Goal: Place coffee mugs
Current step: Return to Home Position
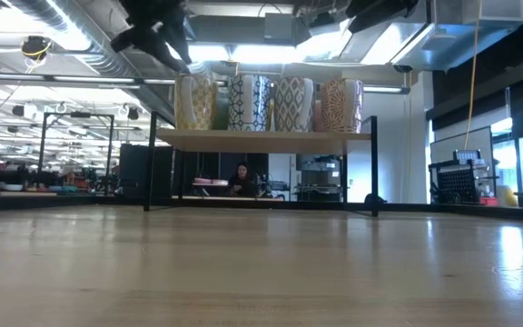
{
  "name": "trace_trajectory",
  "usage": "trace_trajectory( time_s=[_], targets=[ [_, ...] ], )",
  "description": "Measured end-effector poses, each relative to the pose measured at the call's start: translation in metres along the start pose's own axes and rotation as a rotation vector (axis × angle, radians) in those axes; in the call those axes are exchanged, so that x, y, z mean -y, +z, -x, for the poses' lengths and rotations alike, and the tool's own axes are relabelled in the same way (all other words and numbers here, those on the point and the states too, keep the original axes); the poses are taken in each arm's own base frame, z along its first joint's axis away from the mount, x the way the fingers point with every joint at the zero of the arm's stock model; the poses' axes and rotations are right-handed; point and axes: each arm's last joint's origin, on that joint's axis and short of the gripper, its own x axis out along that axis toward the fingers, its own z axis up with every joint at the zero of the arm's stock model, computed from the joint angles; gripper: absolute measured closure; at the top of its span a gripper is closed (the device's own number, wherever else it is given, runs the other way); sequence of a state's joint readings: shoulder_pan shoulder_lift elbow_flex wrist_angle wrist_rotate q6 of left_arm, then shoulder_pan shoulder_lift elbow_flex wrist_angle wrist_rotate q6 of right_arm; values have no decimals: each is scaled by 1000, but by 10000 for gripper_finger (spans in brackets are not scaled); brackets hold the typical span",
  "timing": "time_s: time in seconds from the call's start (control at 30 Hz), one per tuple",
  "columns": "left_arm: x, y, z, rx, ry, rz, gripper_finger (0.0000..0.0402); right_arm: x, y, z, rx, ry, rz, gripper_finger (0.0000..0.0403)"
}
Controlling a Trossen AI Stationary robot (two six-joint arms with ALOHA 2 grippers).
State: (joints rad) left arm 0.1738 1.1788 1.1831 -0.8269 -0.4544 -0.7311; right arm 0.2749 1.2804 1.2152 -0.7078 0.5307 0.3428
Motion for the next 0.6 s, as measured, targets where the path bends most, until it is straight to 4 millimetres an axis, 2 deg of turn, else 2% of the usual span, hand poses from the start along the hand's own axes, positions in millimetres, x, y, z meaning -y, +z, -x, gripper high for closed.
trace_trajectory(
  time_s=[0.2, 0.4, 0.5, 0.6],
  targets=[
    [-5, 1, 21, -17, -142, -97, 275, 0, 0, 0, 1, 1, -1, 175],
    [-6, -1, 43, -60, -408, -349, 282, -2, 6, 3, 43, 76, -16, 180],
    [-7, -4, 55, -67, -560, -474, 303, -1, 14, 12, 115, 171, -41, 205],
    [-9, -5, 64, 0, -739, -524, 333, 2, 20, 23, 176, 223, -55, 251]
  ],
)
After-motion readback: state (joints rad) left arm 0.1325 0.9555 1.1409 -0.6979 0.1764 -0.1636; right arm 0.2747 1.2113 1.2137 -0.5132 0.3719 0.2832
